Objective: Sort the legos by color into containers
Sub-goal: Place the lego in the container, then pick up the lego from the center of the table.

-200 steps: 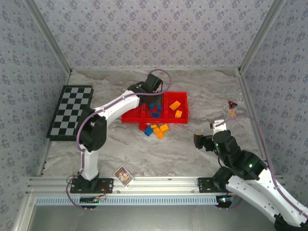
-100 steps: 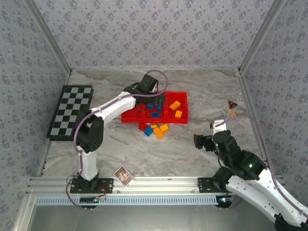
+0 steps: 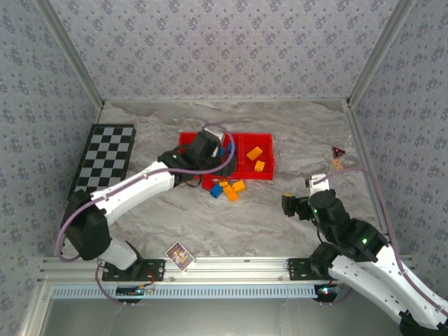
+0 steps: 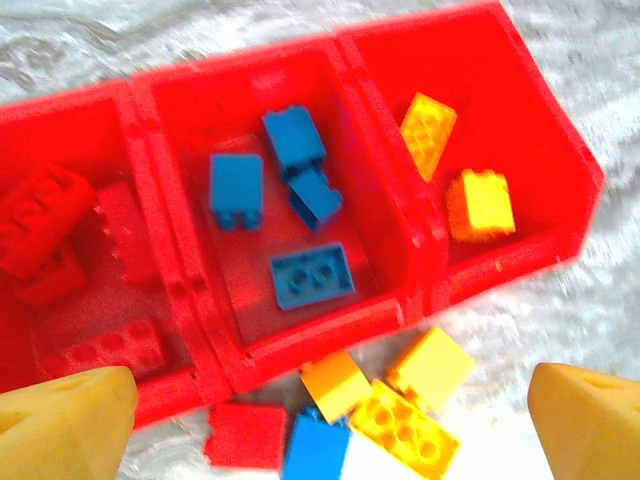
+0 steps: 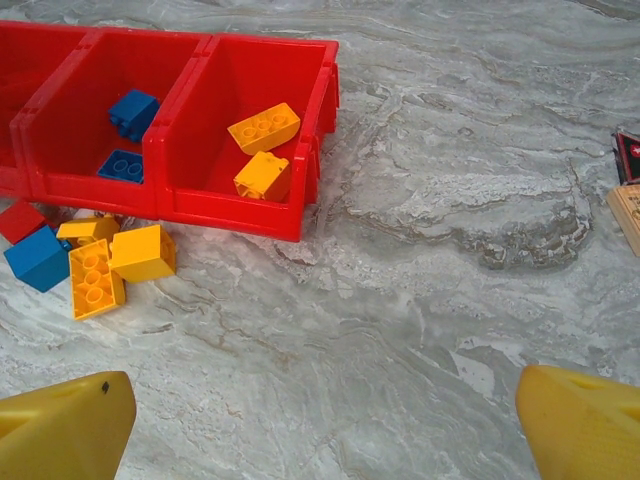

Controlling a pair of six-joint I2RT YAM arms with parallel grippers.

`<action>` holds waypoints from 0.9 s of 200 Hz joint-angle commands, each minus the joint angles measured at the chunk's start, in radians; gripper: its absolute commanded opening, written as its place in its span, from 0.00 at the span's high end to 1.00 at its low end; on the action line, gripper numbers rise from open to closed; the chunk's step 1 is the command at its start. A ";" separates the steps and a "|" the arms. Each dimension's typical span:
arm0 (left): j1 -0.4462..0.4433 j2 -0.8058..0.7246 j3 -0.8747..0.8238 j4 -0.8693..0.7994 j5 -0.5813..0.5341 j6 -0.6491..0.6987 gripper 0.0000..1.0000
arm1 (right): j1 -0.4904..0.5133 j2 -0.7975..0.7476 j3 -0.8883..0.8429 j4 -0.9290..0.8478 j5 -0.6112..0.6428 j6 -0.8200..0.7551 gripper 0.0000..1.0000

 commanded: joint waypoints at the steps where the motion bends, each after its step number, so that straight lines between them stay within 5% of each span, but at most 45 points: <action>1: -0.065 -0.013 -0.050 -0.031 -0.077 -0.066 0.00 | 0.009 -0.007 -0.001 -0.009 0.026 0.017 0.00; 75: -0.255 0.191 -0.016 -0.121 -0.310 -0.750 0.00 | 0.010 -0.007 -0.002 -0.007 0.021 0.017 0.00; 129: -0.351 0.506 0.367 -0.428 -0.417 -0.929 0.00 | 0.013 -0.025 0.014 -0.027 0.026 0.014 0.00; 180: -0.342 0.559 0.341 -0.473 -0.424 -1.105 0.01 | 0.021 -0.053 0.014 -0.027 0.023 0.010 0.00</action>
